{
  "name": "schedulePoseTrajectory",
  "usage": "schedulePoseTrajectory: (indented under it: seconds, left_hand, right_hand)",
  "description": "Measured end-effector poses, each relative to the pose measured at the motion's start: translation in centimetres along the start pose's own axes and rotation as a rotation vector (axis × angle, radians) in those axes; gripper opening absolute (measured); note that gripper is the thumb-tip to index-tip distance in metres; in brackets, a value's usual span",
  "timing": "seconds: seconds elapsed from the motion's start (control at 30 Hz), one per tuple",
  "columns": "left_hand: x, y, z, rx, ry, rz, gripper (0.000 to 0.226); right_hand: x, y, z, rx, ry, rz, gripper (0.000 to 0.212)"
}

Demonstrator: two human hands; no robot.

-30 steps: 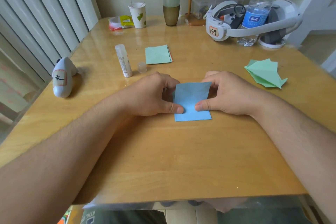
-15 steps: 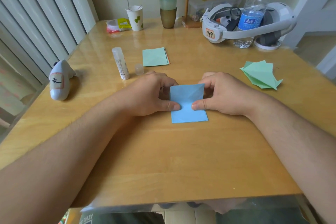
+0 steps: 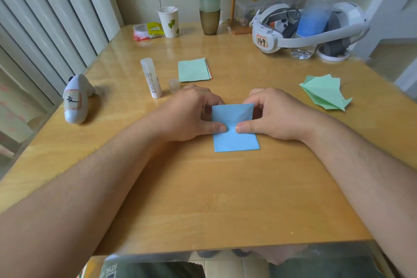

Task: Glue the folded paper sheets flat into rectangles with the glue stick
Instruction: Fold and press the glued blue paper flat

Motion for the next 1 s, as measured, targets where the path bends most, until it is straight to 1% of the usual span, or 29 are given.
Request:
schedulePoseTrajectory:
  seconds: [0.13,0.23,0.37,0.6,0.83,1.0]
  left_hand:
    - [-0.3,-0.7,-0.4,-0.017,0.017,-0.023,0.027]
    - [0.0,-0.2,-0.3,-0.030,0.026,-0.012,0.026]
    - [0.6,0.7,0.0,0.014,0.057,0.023,0.023]
    - [0.0,-0.4,-0.7,0.001,0.057,-0.038,0.023]
    - [0.9,0.5,-0.3,0.058,0.113,-0.012,0.018]
    - [0.6,-0.2,-0.6,0.040,0.120,-0.040,0.017]
  right_hand:
    - [0.0,0.1,-0.1,-0.005,-0.007,0.006,0.018]
    - [0.2,0.0,-0.2,-0.019,0.046,0.006,0.017]
    - [0.6,-0.5,0.0,-0.063,0.103,-0.017,0.018]
    - [0.3,0.5,-0.8,-0.110,0.109,0.041,0.019]
    - [1.2,-0.7,0.2,-0.172,0.161,-0.021,0.019]
    - [0.8,-0.1,-0.6,-0.183,0.159,0.023,0.015]
Point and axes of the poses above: each hand's wrist, its own x-axis towards the middle knuckle, its own z-axis out of the palm, y = z × x, the point moved 5 cm from there along x, towards the middle knuckle, and after that the axes turned 10 degrees about -y, right-handed, at the moved point
